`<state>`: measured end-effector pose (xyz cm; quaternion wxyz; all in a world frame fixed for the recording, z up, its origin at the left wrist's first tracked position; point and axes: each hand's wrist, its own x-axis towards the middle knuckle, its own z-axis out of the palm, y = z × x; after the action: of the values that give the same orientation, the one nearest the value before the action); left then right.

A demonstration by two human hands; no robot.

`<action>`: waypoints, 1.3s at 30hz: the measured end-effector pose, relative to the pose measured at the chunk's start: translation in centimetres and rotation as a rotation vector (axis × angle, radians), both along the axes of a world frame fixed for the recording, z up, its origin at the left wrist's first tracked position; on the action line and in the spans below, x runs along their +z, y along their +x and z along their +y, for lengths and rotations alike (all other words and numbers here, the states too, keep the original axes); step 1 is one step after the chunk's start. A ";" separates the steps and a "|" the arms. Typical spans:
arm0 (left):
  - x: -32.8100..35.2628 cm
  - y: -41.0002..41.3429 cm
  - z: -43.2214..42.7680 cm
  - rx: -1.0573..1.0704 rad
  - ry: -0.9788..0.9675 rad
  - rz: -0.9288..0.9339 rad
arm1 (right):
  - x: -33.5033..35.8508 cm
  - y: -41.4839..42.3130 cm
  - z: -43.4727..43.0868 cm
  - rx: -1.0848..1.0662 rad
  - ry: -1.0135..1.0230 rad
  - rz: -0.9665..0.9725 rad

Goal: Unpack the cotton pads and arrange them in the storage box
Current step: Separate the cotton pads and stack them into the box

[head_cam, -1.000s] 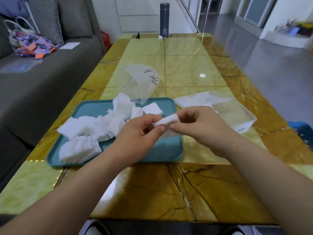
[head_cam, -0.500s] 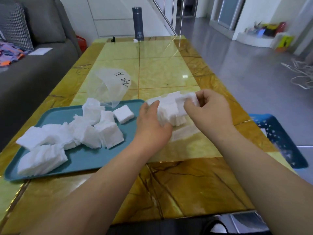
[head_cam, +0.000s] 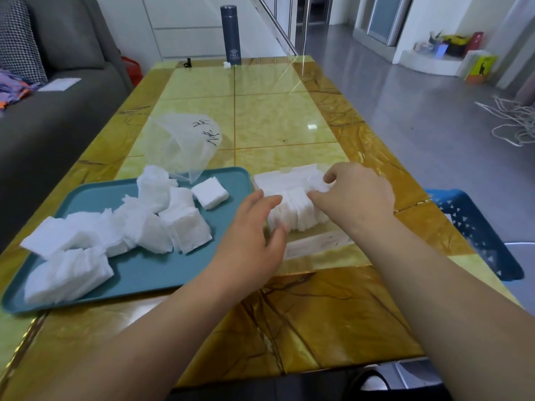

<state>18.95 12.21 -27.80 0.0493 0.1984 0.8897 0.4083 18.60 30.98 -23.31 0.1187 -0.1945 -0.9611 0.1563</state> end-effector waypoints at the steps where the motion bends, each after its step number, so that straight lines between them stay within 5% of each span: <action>1: -0.1 0.0 0.0 -0.002 0.003 0.011 | 0.0 0.0 -0.1 0.009 -0.040 0.003; 7: -0.6 -0.4 -0.1 0.005 0.010 0.030 | 0.2 0.5 -1.2 0.144 -0.306 -0.018; 23: 1.0 -0.3 -2.6 0.025 0.106 0.133 | 2.5 1.4 -3.1 0.053 -0.085 0.005; 32: 2.7 -3.6 -10.5 0.247 -0.421 0.223 | -0.2 -0.3 -11.0 0.379 -0.398 0.123; 39: 2.0 -4.5 -11.8 0.195 -0.418 0.221 | -2.6 -1.8 -14.4 0.465 -0.516 0.014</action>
<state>14.49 0.40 -25.82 -0.0481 0.1405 0.9696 0.1943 16.81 16.56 -25.93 0.0334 0.0073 -0.9076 0.4184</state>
